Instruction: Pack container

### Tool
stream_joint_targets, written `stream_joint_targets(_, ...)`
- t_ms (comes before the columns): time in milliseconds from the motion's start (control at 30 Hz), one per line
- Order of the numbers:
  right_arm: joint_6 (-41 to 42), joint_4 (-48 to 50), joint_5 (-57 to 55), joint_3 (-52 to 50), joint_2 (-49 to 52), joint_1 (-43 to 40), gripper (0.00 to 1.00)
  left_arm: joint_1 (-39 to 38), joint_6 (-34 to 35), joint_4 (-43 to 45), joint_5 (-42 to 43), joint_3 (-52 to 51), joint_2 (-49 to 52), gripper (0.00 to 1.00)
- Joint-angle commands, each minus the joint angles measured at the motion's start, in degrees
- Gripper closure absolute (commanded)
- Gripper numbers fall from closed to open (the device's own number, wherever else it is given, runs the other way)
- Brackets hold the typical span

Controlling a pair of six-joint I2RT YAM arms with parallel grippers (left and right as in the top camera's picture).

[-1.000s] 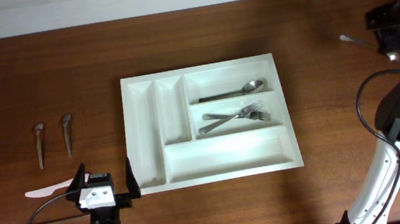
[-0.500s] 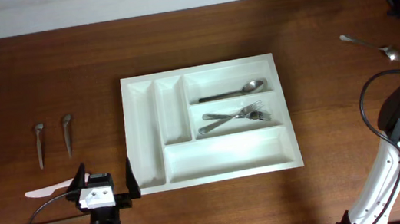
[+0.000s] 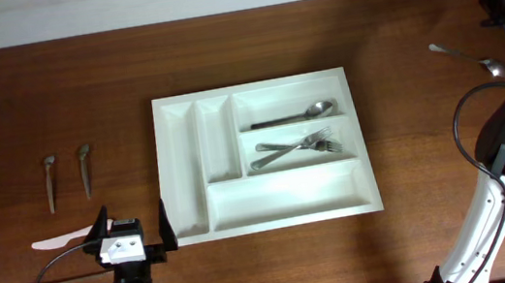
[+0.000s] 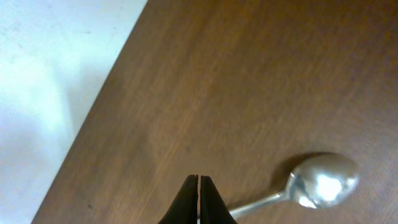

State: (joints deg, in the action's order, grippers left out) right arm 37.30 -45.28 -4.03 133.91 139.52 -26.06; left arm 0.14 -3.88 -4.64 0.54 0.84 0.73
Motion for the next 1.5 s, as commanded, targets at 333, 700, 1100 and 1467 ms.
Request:
stream_joint_targets(333,-10.12,2.86,0.59,-0.68,4.92,-0.22,0.96,0.28,-1.11,-0.09,-0.39,-0.35,-0.39,0.01)
stream_joint_targets(700,-17.2,2.82,0.57,-1.62,6.32,-0.22,0.96,0.28,-1.11,-0.09,-0.39,-0.35,-0.39,0.01)
stream_joint_targets(1100,-23.8,2.1,1.05,-2.12,7.54,-0.22,0.96,0.28,-1.11,-0.09,-0.39,-0.35,-0.39,0.01)
stream_joint_targets(1467,-26.4,2.23,4.68,-2.12,8.81,-0.11,0.96,0.28,-1.11,-0.09,-0.39,-0.35,-0.39,0.01)
